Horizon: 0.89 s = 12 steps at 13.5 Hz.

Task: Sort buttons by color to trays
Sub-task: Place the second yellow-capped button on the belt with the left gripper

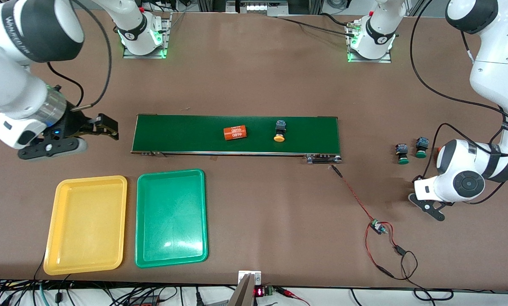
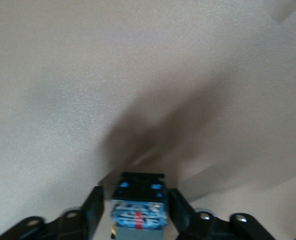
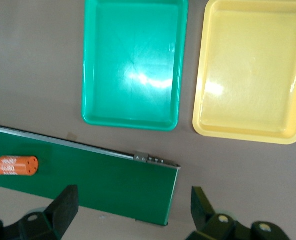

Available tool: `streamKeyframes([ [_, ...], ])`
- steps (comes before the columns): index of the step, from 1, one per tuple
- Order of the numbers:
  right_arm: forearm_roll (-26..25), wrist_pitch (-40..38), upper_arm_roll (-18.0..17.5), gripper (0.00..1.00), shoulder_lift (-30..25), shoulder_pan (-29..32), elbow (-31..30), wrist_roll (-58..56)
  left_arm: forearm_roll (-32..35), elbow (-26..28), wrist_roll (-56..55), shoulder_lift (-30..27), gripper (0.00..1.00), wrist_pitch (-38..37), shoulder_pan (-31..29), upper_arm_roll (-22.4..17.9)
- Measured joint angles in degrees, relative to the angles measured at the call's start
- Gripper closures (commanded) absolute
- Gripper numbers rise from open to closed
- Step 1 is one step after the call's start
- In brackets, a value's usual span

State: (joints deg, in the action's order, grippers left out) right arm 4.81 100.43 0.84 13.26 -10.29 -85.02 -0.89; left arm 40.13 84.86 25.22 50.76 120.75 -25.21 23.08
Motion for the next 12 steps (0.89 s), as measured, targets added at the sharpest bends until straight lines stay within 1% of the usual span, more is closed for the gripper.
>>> streamKeyframes([
  [3, 0.2, -0.7, 0.0, 0.00, 0.6, 0.4, -1.0, -0.1, 0.0, -0.2, 0.0, -0.5, 0.89, -1.0, 0.0, 0.5],
  [4, 0.2, -0.7, 0.0, 0.00, 1.0, 0.4, -1.4, -0.1, 0.0, -0.5, 0.0, -0.8, 0.88, -3.1, -0.1, 1.5],
  [5, 0.2, -0.8, -0.1, 0.00, 1.4, 0.4, -1.6, -0.1, 0.0, -1.0, 0.0, -1.3, 0.86, -7.1, -0.4, 3.9],
  [6, 0.2, -0.8, -0.1, 0.00, 1.8, 0.4, -1.6, -0.1, -0.4, -1.3, 0.0, -1.8, 0.86, -12.1, -0.7, 7.2],
  [8, 0.3, -0.8, -0.1, 0.00, 2.1, 0.4, -1.6, -0.1, -3.6, -1.9, -3.0, -3.3, 0.86, -20.7, -0.8, 14.3],
  [10, 0.3, -0.8, -0.1, 0.00, 2.1, 0.4, -1.6, -0.1, -8.5, -2.0, -11.5, -4.7, 0.86, -27.2, -0.7, 19.1],
  [12, -0.5, -0.8, -0.1, 0.00, 2.1, 0.5, -1.6, -0.1, -10.1, -1.7, -20.6, -4.7, 0.86, -30.1, -0.4, 24.3],
])
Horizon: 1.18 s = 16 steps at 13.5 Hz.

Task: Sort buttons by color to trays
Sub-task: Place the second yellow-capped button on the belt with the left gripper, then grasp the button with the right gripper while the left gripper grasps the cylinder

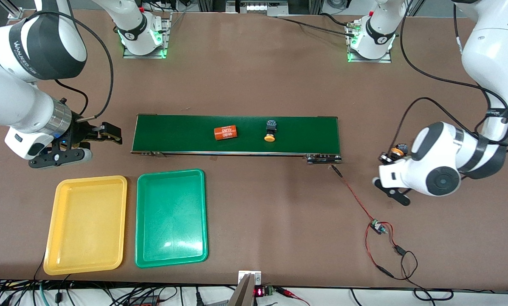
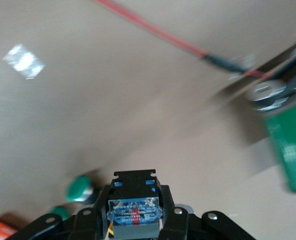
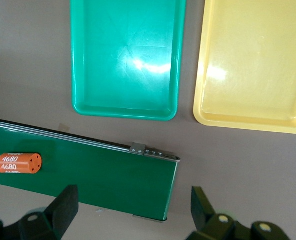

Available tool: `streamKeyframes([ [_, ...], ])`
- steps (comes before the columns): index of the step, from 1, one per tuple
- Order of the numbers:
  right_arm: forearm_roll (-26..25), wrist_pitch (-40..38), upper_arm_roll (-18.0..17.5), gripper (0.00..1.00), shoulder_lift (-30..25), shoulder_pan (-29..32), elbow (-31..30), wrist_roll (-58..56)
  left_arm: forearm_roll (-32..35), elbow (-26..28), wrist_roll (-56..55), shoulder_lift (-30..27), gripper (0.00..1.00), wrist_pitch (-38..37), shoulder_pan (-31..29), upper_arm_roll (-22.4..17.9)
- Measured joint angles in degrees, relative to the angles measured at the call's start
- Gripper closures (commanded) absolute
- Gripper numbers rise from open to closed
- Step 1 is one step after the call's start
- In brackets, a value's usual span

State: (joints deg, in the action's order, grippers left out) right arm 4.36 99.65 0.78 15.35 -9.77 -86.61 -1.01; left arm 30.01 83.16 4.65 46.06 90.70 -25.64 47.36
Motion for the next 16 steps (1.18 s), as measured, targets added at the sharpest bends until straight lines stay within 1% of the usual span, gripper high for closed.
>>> streamKeyframes([
  [2, -0.9, 0.0, 0.0, 0.00, 0.0, 0.4, 0.0, 0.0, -0.3, 1.6, -9.9, 0.1, 0.86, -1.0, 1.5, 4.4],
  [3, -0.9, 0.0, 0.0, 0.00, 0.1, 0.5, 0.0, 0.0, -1.2, 2.5, -13.9, 0.1, 0.86, -1.0, 2.7, 5.4],
  [5, -0.9, -0.1, 0.0, 0.00, 0.3, 0.5, -0.1, 0.0, -4.9, 4.3, -21.4, 0.2, 0.86, 0.6, 5.3, 5.7],
  [7, -0.9, -0.2, 0.0, 0.00, 0.5, 0.5, -0.2, 0.0, -6.2, 7.8, -27.7, 0.4, 0.83, 5.8, 6.2, 5.7],
  [8, -0.9, -0.3, 0.0, 0.00, 0.6, 0.5, -0.2, 0.0, -6.2, 10.0, -30.6, 0.5, 0.80, 8.9, 6.2, 5.7],
  [9, -1.3, -0.4, 0.0, 0.00, 0.6, 0.5, -0.2, 0.0, -6.2, 11.9, -33.3, 0.8, 0.71, 11.3, 6.2, 5.7],
  [11, -4.2, -0.5, -0.2, 0.00, 0.6, 0.2, -0.2, 0.0, -6.2, 13.6, -37.2, 1.2, 0.00, 13.1, 6.6, 5.7],
  [13, -6.9, -0.5, -0.4, 0.00, 0.6, -1.1, -0.2, 0.1, -6.2, 13.6, -39.0, 1.1, 0.00, 13.3, 7.0, 5.9],
  [16, -7.1, -0.8, -0.7, 0.00, 0.7, -3.1, -0.2, 4.9, -6.2, 11.9, -39.6, 0.9, 0.00, 12.8, 6.6, 6.4],
])
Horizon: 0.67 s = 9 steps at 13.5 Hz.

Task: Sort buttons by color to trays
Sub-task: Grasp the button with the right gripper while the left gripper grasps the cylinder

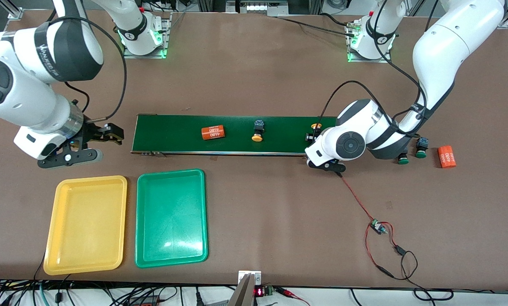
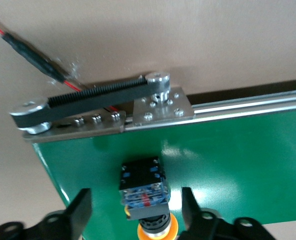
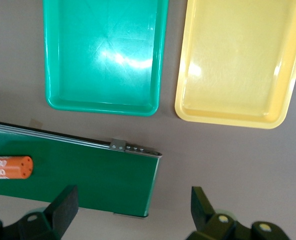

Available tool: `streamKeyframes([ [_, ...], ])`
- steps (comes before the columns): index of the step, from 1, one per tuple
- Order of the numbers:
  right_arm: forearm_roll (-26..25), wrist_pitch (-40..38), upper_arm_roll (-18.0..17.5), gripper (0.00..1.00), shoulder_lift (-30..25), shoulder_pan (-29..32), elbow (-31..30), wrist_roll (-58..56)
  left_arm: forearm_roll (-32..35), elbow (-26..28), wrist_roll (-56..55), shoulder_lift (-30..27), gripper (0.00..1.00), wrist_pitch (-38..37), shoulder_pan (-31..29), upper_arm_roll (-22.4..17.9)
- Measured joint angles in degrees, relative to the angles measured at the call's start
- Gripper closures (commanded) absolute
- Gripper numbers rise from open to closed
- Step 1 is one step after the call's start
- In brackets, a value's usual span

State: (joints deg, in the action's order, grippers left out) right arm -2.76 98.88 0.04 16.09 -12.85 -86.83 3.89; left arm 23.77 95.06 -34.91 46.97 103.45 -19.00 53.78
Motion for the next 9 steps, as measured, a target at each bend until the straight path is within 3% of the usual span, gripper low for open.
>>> streamKeyframes([
  [5, 3.3, 0.3, -0.3, 0.00, 3.9, -6.6, -0.2, 4.9, 0.8, -14.6, 0.0, -1.3, 0.00, -14.6, -0.9, 1.3],
  [9, 7.2, 4.5, -0.5, 0.00, 7.6, -12.8, -0.2, 16.6, 10.6, -19.3, 1.0, -1.5, 0.00, -18.5, -4.9, 0.7],
])
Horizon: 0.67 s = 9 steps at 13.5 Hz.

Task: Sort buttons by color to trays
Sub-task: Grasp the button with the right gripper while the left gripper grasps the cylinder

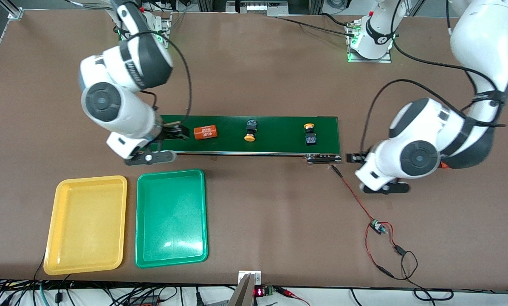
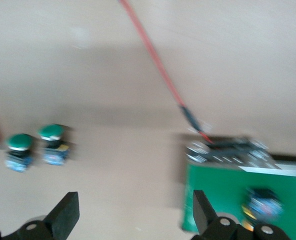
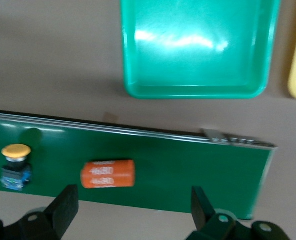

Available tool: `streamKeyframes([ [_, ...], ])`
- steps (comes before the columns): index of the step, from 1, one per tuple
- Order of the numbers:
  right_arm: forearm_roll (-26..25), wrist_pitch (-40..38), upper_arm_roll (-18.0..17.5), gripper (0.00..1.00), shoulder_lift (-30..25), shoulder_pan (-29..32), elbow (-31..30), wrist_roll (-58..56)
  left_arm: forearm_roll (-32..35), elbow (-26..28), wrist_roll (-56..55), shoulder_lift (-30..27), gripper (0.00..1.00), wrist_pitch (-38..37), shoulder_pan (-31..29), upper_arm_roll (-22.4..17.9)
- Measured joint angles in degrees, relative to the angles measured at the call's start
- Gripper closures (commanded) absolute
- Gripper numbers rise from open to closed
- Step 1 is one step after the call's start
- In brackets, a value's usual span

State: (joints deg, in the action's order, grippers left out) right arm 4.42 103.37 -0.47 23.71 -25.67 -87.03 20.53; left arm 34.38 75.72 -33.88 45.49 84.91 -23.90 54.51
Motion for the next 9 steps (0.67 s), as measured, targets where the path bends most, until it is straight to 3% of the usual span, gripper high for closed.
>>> streamKeyframes([
  [3, 0.0, 4.0, -0.1, 0.00, 3.3, -6.1, -0.1, 10.2, 2.0, 0.0, 6.9, 0.2, 0.00, -0.1, -5.4, -3.0],
  [9, 0.0, 8.6, -0.1, 0.00, 8.2, -14.2, -0.1, 22.0, 2.6, 2.7, 17.0, 1.6, 0.00, -1.2, -8.9, -11.8],
])
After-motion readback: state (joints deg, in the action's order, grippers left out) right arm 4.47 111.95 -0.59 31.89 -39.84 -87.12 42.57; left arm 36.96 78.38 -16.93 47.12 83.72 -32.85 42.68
